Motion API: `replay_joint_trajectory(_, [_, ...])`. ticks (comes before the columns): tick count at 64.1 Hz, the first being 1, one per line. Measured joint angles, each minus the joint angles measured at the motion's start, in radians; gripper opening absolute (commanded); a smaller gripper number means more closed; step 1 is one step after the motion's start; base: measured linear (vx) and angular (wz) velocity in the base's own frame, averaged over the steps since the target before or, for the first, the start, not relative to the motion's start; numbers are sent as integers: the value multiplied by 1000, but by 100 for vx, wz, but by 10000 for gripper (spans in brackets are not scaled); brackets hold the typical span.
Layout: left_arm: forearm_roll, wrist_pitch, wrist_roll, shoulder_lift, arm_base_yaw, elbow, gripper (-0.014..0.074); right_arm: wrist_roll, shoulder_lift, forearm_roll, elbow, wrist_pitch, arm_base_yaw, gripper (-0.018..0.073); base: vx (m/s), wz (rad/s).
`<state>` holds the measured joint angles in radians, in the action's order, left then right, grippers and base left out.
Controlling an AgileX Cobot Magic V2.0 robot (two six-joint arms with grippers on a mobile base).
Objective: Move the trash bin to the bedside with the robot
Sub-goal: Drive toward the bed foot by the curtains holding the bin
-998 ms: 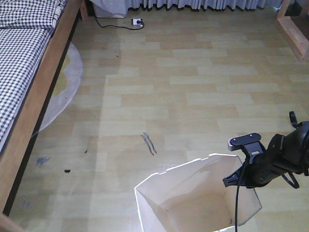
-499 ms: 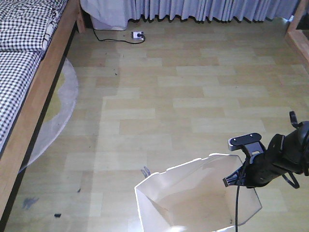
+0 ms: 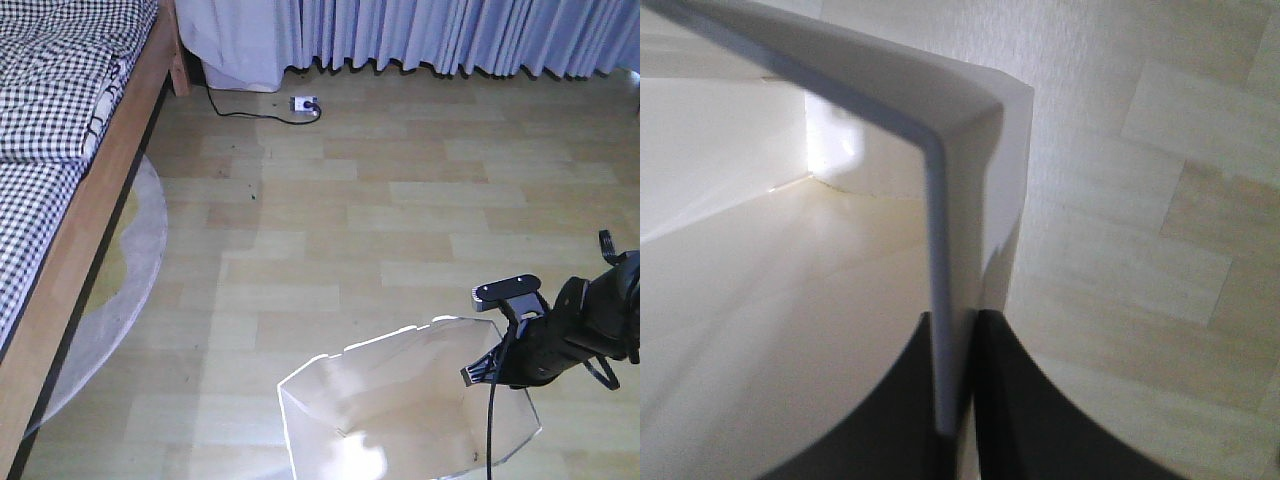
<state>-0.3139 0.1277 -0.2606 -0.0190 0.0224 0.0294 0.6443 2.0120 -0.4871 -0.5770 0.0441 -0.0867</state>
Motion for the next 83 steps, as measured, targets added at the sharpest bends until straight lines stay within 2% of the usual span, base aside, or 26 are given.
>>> replay_joint_trajectory(83, [0,0,0,0,0,0,-6,0,0,-1,0,-1,0,-3,45,1])
